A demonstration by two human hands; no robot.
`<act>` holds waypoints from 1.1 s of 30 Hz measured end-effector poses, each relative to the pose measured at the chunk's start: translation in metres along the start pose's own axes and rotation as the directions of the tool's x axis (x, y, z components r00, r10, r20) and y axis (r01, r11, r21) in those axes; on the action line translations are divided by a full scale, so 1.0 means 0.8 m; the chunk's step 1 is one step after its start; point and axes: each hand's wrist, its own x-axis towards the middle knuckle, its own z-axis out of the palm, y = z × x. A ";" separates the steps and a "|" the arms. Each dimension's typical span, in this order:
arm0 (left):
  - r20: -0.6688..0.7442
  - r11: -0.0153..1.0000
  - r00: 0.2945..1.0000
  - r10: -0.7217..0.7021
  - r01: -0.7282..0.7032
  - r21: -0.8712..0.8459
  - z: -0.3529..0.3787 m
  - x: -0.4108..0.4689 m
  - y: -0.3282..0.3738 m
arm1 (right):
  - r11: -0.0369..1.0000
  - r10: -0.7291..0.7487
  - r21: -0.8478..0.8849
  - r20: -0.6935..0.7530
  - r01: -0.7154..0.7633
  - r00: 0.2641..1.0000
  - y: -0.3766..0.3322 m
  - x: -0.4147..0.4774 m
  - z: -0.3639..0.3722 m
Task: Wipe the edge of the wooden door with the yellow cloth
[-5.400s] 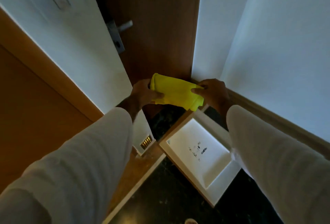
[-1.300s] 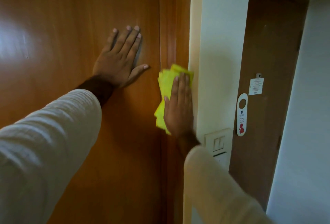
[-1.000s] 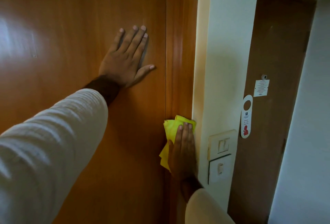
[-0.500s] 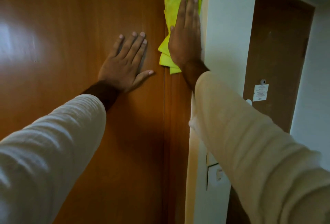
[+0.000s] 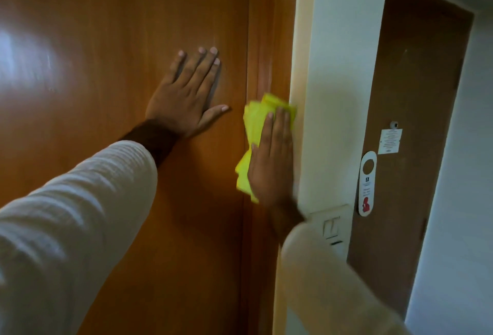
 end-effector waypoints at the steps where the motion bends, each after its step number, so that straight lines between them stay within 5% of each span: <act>1: -0.005 1.000 1.000 -0.001 0.001 -0.001 0.000 0.000 0.000 | 1.000 0.020 -0.011 0.015 -0.019 1.000 0.003 -0.041 0.005; 5: -0.003 1.000 1.000 -0.001 0.001 -0.006 0.000 0.002 0.001 | 0.998 0.019 -0.063 0.071 -0.015 0.997 0.012 -0.149 0.020; 11: -0.008 1.000 1.000 -0.002 0.001 -0.018 0.002 0.001 0.001 | 0.998 0.038 -0.044 0.048 -0.036 0.998 0.007 -0.142 0.020; 25: -0.060 1.000 0.998 0.003 -0.003 -0.012 0.007 0.000 0.001 | 0.998 -0.046 0.034 -0.194 0.054 0.980 -0.017 0.256 -0.031; 33: -0.043 1.000 0.999 0.009 -0.009 -0.002 0.010 0.001 0.000 | 0.999 -0.047 0.011 -0.120 0.049 0.992 -0.018 0.245 -0.037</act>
